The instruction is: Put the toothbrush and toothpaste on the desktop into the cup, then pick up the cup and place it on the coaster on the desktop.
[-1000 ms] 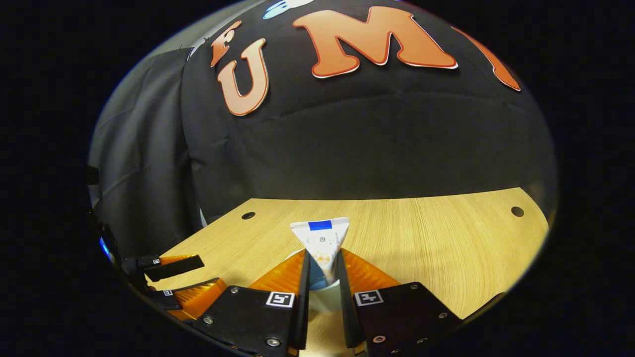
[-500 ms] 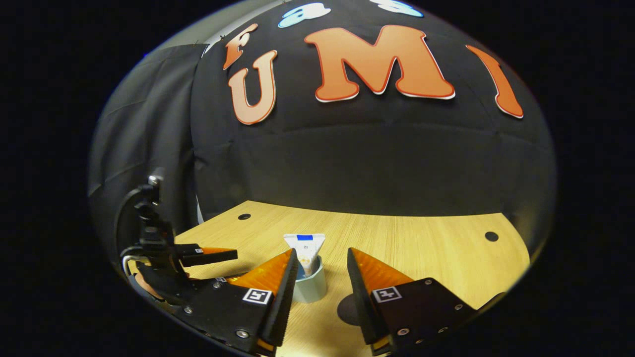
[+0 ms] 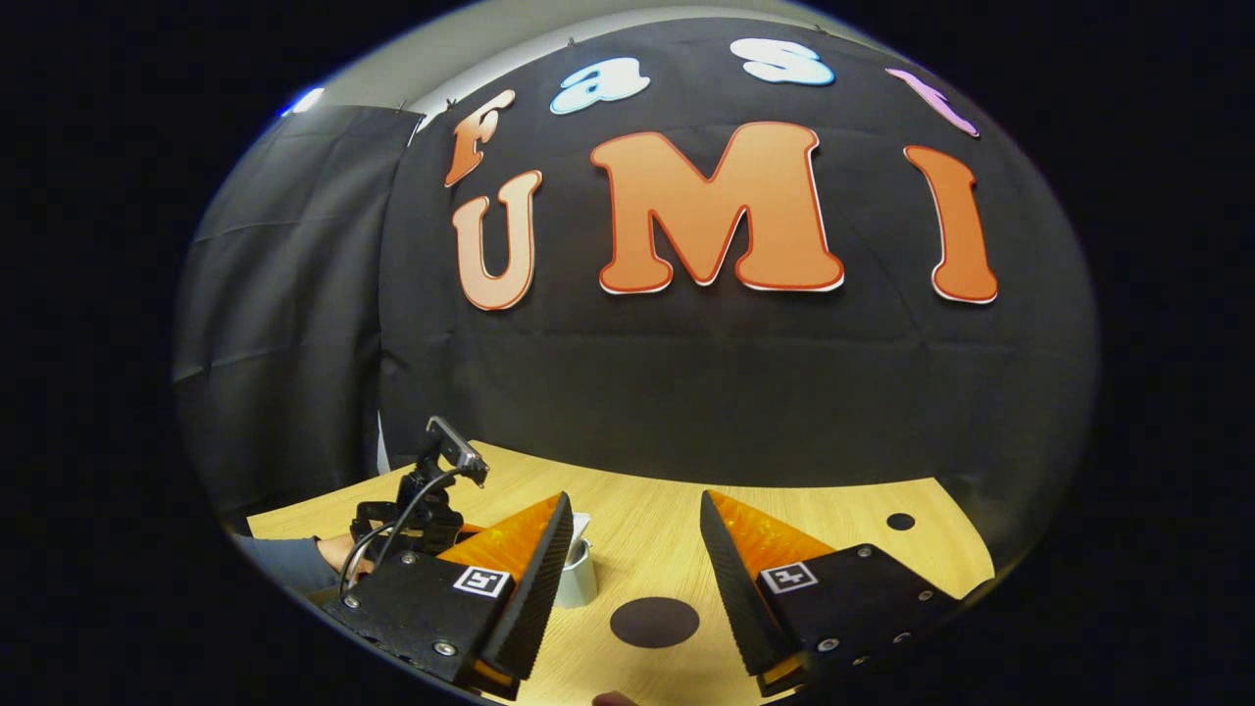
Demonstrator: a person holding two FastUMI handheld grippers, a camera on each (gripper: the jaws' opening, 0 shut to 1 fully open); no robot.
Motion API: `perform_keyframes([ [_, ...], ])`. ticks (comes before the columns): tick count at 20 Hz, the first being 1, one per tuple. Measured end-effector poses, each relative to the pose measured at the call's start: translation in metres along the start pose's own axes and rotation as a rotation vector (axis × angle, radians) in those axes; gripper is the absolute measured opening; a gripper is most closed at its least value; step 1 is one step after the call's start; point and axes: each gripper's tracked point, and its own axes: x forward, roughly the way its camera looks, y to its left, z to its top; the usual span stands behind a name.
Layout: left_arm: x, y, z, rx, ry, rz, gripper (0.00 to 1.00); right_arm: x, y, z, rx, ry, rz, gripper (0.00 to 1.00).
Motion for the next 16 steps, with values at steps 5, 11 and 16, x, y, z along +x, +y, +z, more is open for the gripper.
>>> perform_keyframes([
  [5,0.011,-0.014,-0.003,0.008,0.022,-0.051,0.69,-0.012,-0.013,0.006,-0.007,-0.018,-0.022,0.78],
  [11,0.021,-0.027,-0.002,-0.001,0.033,-0.069,0.08,-0.028,-0.023,0.021,-0.007,-0.051,-0.043,0.78],
  [16,0.003,-0.019,-0.004,-0.055,0.035,-0.013,0.03,-0.043,-0.027,0.035,-0.013,-0.085,-0.052,0.78],
])
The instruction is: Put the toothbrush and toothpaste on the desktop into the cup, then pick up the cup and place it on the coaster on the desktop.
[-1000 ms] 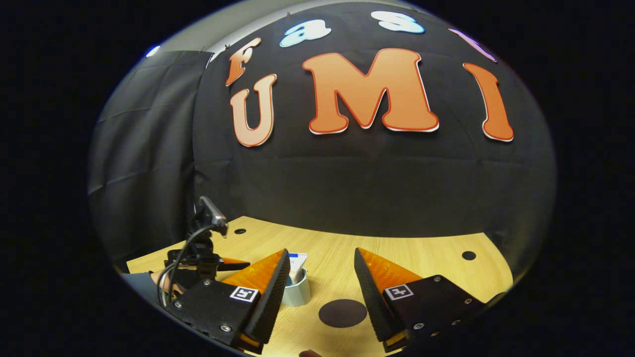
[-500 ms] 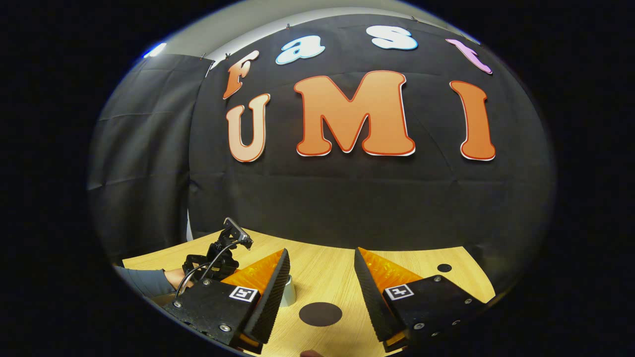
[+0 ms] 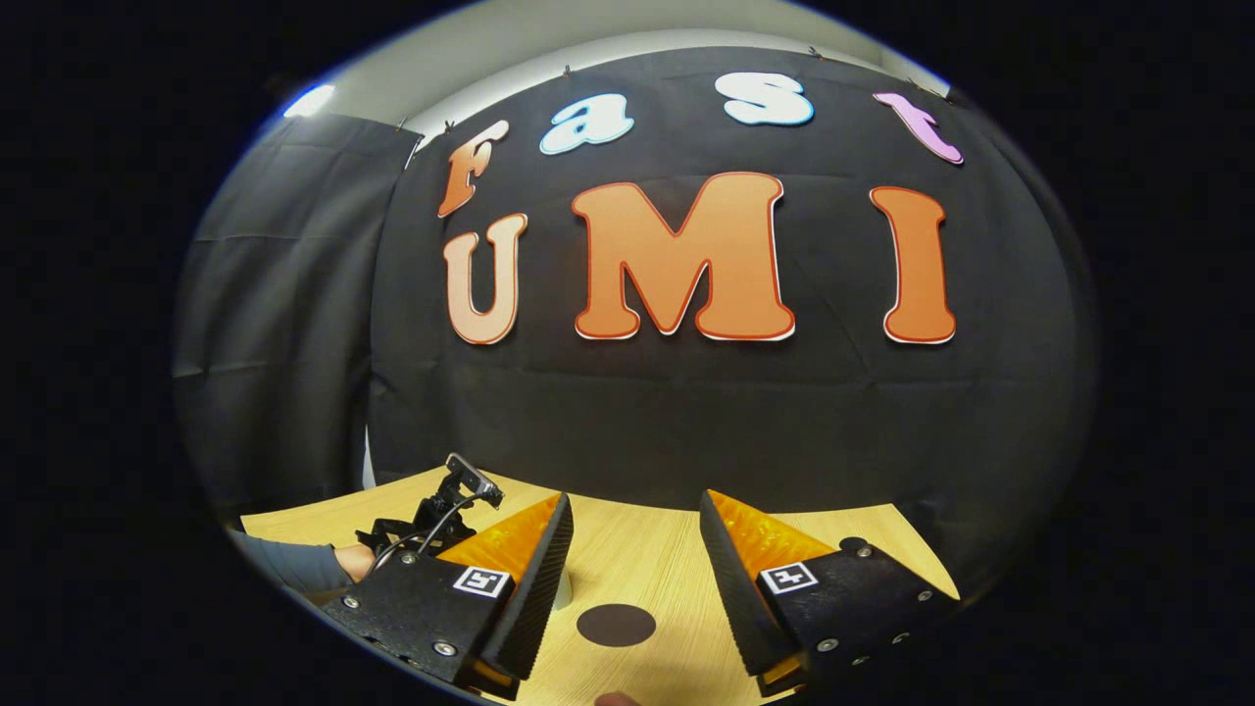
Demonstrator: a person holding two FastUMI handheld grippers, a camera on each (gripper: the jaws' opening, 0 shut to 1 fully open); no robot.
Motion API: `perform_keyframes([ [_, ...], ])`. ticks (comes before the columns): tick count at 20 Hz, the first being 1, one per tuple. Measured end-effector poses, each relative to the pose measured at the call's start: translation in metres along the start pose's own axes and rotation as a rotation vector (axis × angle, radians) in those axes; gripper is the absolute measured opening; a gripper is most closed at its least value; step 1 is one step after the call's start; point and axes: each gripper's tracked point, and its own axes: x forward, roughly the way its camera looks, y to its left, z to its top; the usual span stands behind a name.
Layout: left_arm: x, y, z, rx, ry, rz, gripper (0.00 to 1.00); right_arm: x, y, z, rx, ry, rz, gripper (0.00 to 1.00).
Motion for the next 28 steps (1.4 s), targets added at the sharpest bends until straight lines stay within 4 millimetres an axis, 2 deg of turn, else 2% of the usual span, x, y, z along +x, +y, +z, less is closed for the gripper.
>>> perform_keyframes([
  [4,-0.018,0.013,0.020,-0.056,-0.113,0.056,0.03,-0.008,0.000,0.002,0.011,0.002,0.000,0.78],
  [6,-0.031,0.018,0.041,-0.059,-0.184,0.086,0.03,-0.010,0.002,0.002,0.018,0.002,0.003,0.78],
  [8,-0.046,0.026,0.072,-0.060,-0.265,0.104,0.02,-0.012,0.005,0.000,0.022,0.009,0.010,0.78],
  [11,-0.070,0.016,0.107,-0.065,-0.381,0.104,0.03,-0.017,0.009,-0.003,0.014,0.016,0.013,0.78],
  [13,-0.075,0.003,0.130,-0.073,-0.447,0.083,0.02,-0.024,0.008,-0.001,0.004,0.006,0.008,0.78],
  [15,-0.082,-0.008,0.144,-0.083,-0.503,0.065,0.03,-0.030,0.008,0.008,-0.001,-0.012,0.007,0.78],
  [18,-0.085,-0.022,0.160,-0.117,-0.565,0.035,0.02,-0.038,0.000,0.023,-0.010,-0.050,-0.009,0.78],
  [21,-0.084,-0.034,0.173,-0.166,-0.612,0.001,0.02,-0.044,-0.009,0.027,-0.007,-0.059,-0.021,0.78],
  [28,-0.074,-0.045,0.177,-0.281,-0.664,-0.052,0.02,-0.051,-0.020,0.021,-0.031,-0.046,-0.039,0.78],
])
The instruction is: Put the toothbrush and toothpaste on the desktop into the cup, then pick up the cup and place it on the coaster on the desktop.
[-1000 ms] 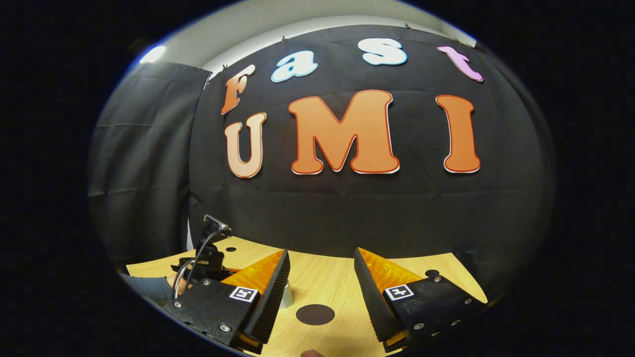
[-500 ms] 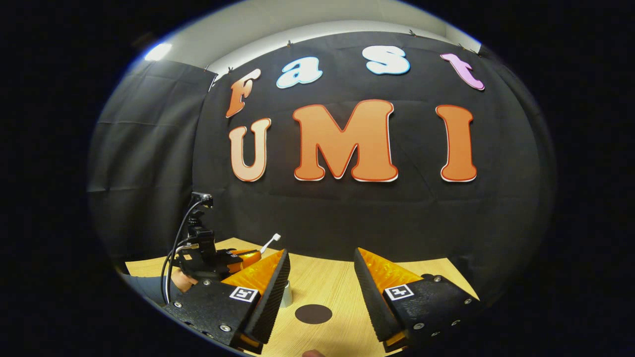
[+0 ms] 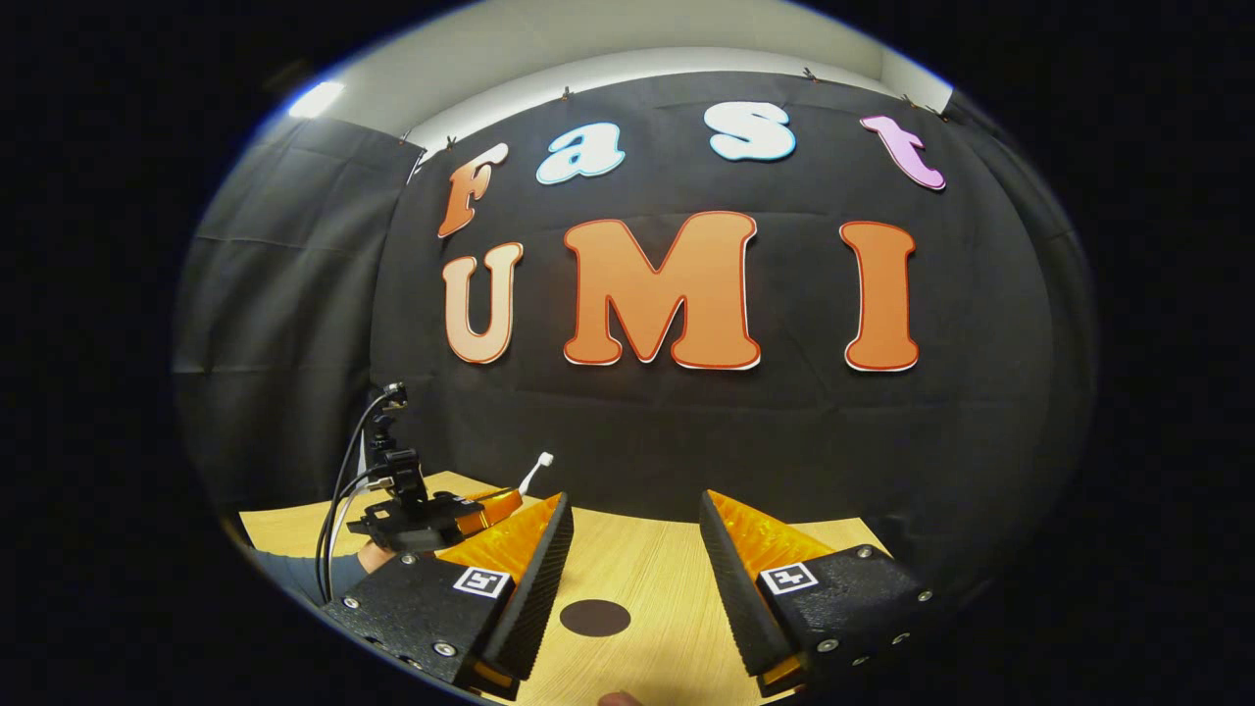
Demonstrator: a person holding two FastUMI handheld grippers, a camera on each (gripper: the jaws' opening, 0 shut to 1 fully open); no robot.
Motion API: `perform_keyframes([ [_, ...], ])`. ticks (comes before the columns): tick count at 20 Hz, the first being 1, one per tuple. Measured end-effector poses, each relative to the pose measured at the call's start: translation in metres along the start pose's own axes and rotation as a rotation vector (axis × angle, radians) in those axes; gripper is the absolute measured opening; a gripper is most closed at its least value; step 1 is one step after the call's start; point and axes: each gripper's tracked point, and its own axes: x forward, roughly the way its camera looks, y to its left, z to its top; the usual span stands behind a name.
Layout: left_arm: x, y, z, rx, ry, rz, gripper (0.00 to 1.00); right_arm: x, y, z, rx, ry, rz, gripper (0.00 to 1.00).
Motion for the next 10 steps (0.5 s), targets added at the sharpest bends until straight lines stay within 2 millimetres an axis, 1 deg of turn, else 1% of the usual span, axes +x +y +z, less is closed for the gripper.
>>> perform_keyframes([
  [3,0.006,-0.002,-0.015,-0.047,0.029,-0.016,0.02,0.000,-0.001,-0.006,-0.003,0.008,0.004,0.78],
  [6,0.006,-0.003,-0.016,-0.072,0.013,-0.016,0.02,0.002,-0.003,-0.013,-0.004,0.024,-0.001,0.78],
  [7,0.008,-0.005,-0.012,-0.077,0.004,-0.024,0.02,0.003,-0.002,-0.014,-0.001,0.025,0.003,0.78],
  [10,0.009,-0.012,-0.021,-0.091,0.028,-0.036,0.02,0.004,-0.002,-0.013,0.004,0.024,0.008,0.78],
])
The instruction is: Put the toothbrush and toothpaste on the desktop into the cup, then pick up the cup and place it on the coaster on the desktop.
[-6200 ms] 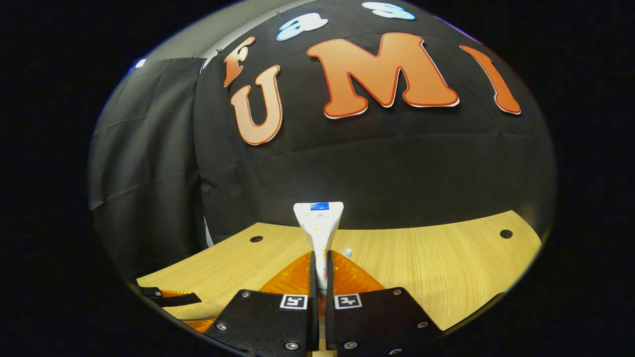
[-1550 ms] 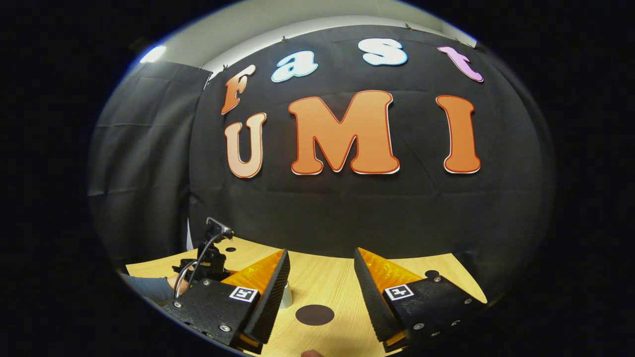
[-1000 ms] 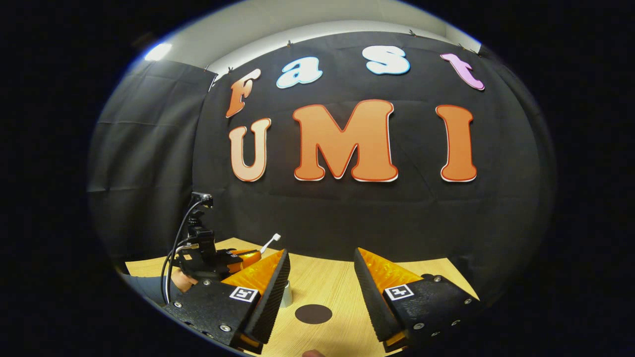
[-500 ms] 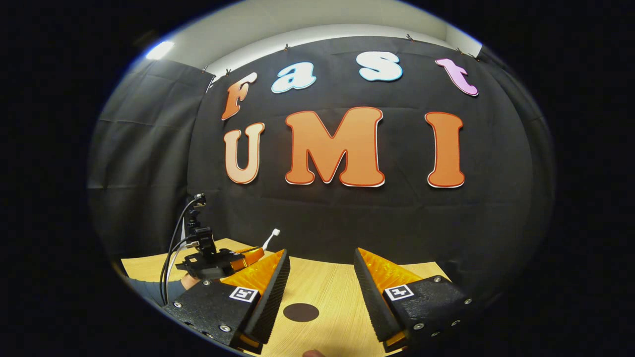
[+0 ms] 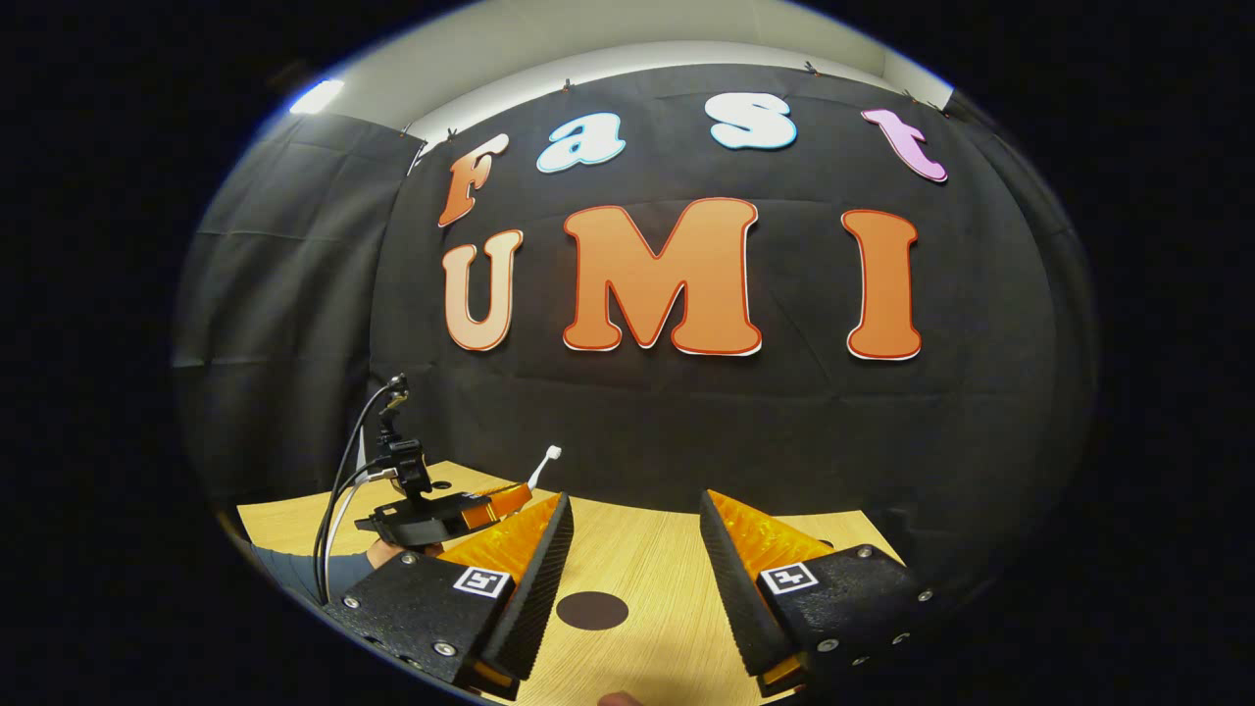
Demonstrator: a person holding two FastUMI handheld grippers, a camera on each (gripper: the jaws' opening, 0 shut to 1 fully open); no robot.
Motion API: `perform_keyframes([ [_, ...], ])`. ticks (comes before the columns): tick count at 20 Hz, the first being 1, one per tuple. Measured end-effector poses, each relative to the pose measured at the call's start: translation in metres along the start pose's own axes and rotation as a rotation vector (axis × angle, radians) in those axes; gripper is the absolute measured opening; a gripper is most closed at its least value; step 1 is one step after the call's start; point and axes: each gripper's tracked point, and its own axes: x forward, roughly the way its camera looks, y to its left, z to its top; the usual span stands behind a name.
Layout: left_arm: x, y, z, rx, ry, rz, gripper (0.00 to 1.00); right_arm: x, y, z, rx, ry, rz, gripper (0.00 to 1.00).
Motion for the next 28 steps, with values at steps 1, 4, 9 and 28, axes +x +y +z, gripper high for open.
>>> perform_keyframes([
  [1,-0.001,0.003,0.003,-0.019,-0.022,0.010,0.03,0.000,0.000,-0.001,0.002,0.000,0.000,0.78],
  [4,-0.002,0.000,0.001,-0.060,-0.018,-0.009,0.03,-0.002,-0.001,-0.004,-0.008,0.004,-0.001,0.78],
  [9,-0.006,0.004,0.001,-0.114,-0.028,-0.033,0.05,-0.004,0.001,-0.005,0.000,0.004,0.006,0.78],
  [28,-0.069,0.009,0.017,0.220,0.106,0.035,0.94,-0.008,0.005,0.001,0.002,0.001,0.003,0.79],
])
